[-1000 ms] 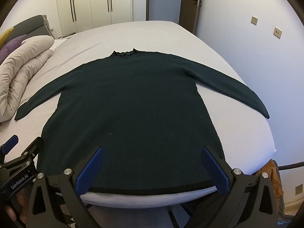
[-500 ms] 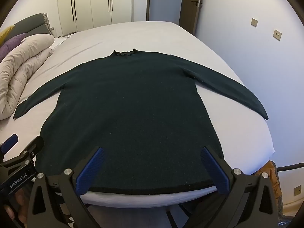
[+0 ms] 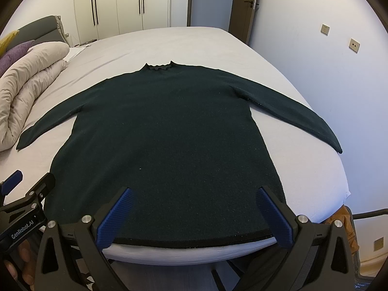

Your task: Fold small clothes

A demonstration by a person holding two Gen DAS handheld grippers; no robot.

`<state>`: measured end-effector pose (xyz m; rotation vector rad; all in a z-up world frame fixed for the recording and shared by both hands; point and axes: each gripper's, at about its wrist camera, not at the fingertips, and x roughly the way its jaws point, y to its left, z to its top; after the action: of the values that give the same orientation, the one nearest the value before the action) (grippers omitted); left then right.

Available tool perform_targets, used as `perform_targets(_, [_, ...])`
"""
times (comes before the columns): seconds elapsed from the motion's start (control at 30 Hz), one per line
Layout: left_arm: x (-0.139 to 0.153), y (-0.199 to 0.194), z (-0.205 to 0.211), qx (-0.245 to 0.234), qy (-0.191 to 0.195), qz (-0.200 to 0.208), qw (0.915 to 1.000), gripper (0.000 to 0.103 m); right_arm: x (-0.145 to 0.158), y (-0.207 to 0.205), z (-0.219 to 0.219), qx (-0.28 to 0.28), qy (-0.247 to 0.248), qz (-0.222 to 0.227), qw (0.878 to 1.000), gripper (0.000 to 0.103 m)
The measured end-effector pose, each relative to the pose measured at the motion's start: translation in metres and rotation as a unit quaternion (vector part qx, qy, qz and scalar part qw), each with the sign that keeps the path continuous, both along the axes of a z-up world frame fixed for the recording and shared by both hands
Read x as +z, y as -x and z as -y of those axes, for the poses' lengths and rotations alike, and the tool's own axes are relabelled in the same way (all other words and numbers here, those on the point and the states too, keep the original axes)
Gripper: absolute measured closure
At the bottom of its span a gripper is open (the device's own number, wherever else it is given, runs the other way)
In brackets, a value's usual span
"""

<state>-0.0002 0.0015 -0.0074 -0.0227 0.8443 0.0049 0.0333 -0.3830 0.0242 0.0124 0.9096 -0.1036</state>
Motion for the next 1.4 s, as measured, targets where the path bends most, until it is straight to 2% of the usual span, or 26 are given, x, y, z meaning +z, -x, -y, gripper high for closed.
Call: perform_targets(1.4, [-0.0080, -0.0006, -0.0006, 0.000, 0.003, -0.003, 1.0000, 0.000, -0.0029, 0.0006, -0.0015, 0.001, 0.003, -0.002, 1.000, 0.000])
